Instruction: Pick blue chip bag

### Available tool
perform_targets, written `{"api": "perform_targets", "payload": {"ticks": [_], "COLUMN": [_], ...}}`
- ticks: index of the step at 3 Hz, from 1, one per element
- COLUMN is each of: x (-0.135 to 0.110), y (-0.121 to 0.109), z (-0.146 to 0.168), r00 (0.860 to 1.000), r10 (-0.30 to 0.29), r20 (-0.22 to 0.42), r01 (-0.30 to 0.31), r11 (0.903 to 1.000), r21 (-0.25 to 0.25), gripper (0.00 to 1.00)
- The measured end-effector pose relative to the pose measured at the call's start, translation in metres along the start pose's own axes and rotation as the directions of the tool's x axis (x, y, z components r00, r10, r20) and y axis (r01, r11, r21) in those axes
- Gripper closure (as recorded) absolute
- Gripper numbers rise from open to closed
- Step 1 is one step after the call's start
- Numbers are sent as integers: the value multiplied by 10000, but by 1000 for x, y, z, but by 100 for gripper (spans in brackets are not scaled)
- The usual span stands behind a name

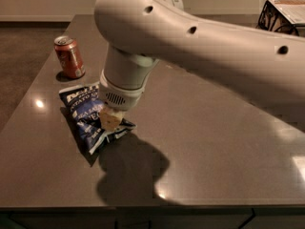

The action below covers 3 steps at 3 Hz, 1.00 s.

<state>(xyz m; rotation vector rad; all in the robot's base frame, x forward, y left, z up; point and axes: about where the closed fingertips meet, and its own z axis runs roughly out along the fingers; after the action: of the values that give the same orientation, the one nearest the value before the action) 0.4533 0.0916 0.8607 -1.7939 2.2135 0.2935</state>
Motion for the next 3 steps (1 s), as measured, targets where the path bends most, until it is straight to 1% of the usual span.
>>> {"api": "perform_targets", "payload": {"ticks": [1, 2, 3], "x": [0, 3, 7], "y": [-17, -33, -44], "z": [-27, -62, -104], "r00": [9993, 9966, 9909], "r10": [109, 144, -2], "r20": [357, 816, 1345], "r01": [-119, -187, -88], "r11": [9996, 9985, 9977], "r21": [271, 515, 666], "gripper": [100, 100, 100]}}
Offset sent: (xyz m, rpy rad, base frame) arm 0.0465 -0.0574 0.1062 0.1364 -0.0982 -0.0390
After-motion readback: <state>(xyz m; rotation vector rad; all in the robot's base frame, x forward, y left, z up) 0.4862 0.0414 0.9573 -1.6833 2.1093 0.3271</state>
